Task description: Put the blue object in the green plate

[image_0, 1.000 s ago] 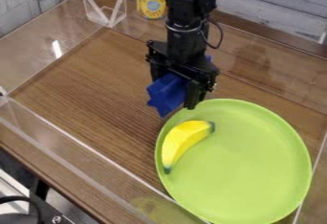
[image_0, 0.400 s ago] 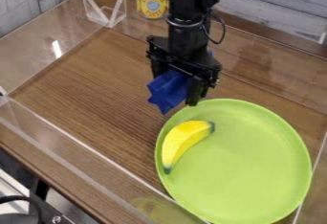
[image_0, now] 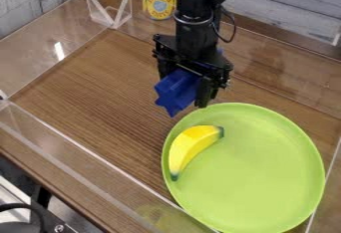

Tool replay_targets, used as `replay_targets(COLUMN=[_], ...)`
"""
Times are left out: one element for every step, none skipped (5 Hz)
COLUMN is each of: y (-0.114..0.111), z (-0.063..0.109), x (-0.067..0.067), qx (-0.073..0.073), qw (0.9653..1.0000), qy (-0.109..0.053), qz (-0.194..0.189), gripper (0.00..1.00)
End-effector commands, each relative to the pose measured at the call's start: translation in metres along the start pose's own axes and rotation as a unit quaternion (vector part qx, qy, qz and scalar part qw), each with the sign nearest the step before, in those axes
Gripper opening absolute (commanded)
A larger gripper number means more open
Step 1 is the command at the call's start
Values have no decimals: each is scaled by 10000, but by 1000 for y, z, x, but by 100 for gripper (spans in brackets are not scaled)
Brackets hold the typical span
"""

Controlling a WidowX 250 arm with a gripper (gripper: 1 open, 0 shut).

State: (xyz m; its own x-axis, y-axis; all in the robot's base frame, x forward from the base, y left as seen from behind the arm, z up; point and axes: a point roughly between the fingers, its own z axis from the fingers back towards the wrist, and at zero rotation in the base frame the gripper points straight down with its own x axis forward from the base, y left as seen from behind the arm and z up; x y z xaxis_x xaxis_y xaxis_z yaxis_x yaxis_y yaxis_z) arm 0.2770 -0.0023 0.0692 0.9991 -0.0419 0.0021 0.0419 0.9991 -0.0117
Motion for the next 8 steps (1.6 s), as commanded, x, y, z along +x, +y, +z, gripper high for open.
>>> replay_targets(y=[-2, -3, -4, -5, -6, -7, -8, -8], z=[20, 21, 23, 25, 26, 27, 28, 29], x=[5, 4, 3, 1, 0, -1, -2, -3], qx=[38, 44, 53, 63, 73, 82, 92, 105], qw=[9994, 9993, 9993, 9993, 9992, 9992, 9991, 9990], qy=[-357, -359, -368, -374, -382, -394, -406, -430], qz=[-30, -13, -1, 14, 29, 48, 66, 69], gripper=[0, 0, 0, 0, 0, 0, 0, 0])
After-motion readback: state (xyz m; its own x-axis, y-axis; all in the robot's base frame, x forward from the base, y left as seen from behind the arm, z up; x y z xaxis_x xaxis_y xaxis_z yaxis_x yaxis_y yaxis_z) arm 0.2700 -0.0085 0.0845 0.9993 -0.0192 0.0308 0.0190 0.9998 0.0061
